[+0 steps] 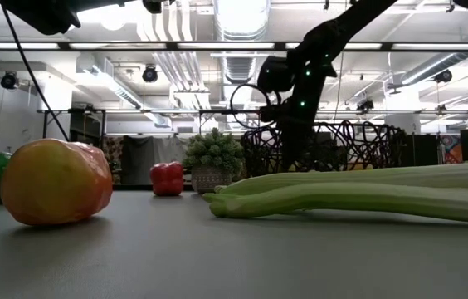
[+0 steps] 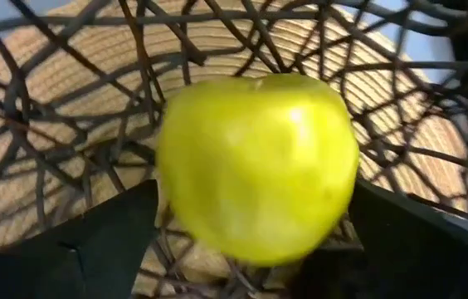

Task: Build produce basket
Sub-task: Adjust the green apple in the black wire basket

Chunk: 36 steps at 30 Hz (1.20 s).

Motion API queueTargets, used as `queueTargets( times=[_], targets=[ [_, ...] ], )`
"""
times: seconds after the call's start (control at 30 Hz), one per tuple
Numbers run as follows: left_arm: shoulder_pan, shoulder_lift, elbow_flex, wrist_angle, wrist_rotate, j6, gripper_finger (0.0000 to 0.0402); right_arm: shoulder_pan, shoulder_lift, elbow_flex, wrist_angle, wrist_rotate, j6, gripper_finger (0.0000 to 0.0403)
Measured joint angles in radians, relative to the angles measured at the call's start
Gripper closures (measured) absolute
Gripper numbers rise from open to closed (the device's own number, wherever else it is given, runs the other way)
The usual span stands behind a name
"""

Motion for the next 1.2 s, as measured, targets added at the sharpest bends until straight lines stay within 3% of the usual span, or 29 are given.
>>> queueTargets(
  times=[0.23,0.5,0.8,0.97,1.2],
  targets=[
    [0.0,0.0,0.0,0.0,0.0,0.001,0.0092,-0.001,0.023,0.026,-0.001,-0.005,0.041,0.0039],
    [0.0,0.0,0.0,0.0,0.0,0.001,0.0092,-0.001,-0.006,0.028,-0.038,-0.005,0.068,0.012],
    [0.0,0.002,-0.001,-0.003,0.0,0.001,0.0092,0.016,-0.218,-0.018,-0.056,-0.063,0.008,0.012],
    [0.0,0.008,-0.002,-0.002,0.0,0.018,0.0092,0.052,-0.41,-0.193,0.143,-0.167,0.006,0.0116],
    [0.0,0.038,-0.002,0.039,0.0,0.018,0.0092,0.15,-0.647,-0.572,0.73,-0.161,-0.002,0.0116]
  ],
)
